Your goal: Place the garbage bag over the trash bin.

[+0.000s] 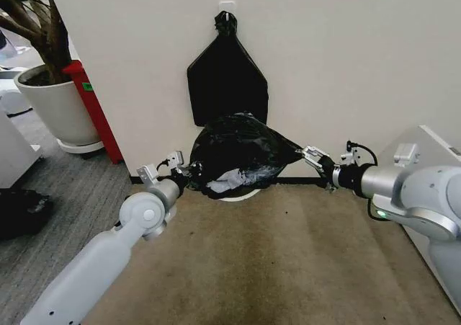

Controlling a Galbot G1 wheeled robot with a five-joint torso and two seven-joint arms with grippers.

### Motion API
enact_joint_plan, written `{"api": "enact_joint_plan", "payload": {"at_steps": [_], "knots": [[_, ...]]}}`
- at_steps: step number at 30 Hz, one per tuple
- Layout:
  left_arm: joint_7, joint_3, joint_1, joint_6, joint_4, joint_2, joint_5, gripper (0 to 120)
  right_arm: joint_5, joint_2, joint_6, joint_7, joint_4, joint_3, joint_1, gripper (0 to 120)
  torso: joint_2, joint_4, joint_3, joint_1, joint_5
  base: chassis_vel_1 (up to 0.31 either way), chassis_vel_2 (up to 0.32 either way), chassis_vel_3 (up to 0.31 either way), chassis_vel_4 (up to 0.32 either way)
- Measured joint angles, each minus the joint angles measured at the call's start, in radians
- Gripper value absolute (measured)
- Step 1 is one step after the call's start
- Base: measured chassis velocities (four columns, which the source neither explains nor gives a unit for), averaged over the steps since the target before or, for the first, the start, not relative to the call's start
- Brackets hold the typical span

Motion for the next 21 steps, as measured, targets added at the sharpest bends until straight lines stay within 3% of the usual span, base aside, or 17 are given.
{"api": "enact_joint_plan", "payload": {"at_steps": [5, 6, 10, 16, 19, 21], "knots": [[0.005, 0.021, -0.015, 0.006, -0.002, 0.013, 0.095, 0, -0.386, -0.099, -0.205, -0.412, 0.049, -0.015, -0.106, 100, 0.0, -0.001, 0.0, 0.0, 0.0009, 0.0, 0.0, 0.0, 0.0], [0.005, 0.021, -0.015, 0.006, -0.002, 0.013, 0.095, 0, -0.386, -0.099, -0.205, -0.412, 0.049, -0.015, -0.106, 100, 0.0, -0.001, 0.0, 0.0, 0.0009, 0.0, 0.0, 0.0, 0.0], [0.02, 0.047, -0.042, 0.008, -0.003, 0.023, 0.162, 0, -0.574, -0.14, -0.311, -0.695, 0.059, -0.068, -0.129, 100, 0.0, -0.0008, 0.0, 0.0, 0.0006, 0.0, 0.0, 0.0, 0.0], [0.019, 0.07, -0.085, 0.023, -0.011, 0.026, 0.189, 0, -0.928, -0.18, -0.348, -1.012, 0.032, -0.225, -0.075, 100, 0.0, -0.0003, 0.0, 0.0, 0.0005, 0.0, 0.0, 0.0, 0.0], [0.016, 0.081, -0.104, 0.039, -0.02, 0.032, 0.208, 0, -1.106, -0.195, -0.345, -1.137, 0.014, -0.298, -0.054, 100, 0.0, -0.0006, 0.0, 0.0, 0.0005, 0.0, 0.0, 0.0, 0.0], [0.015, 0.085, -0.109, 0.045, -0.024, 0.034, 0.214, 0, -1.142, -0.195, -0.34, -1.155, 0.006, -0.328, -0.041, 100, 0.0, -0.0007, 0.0, 0.0, 0.0006, 0.0, 0.0, 0.0, 0.0]]}}
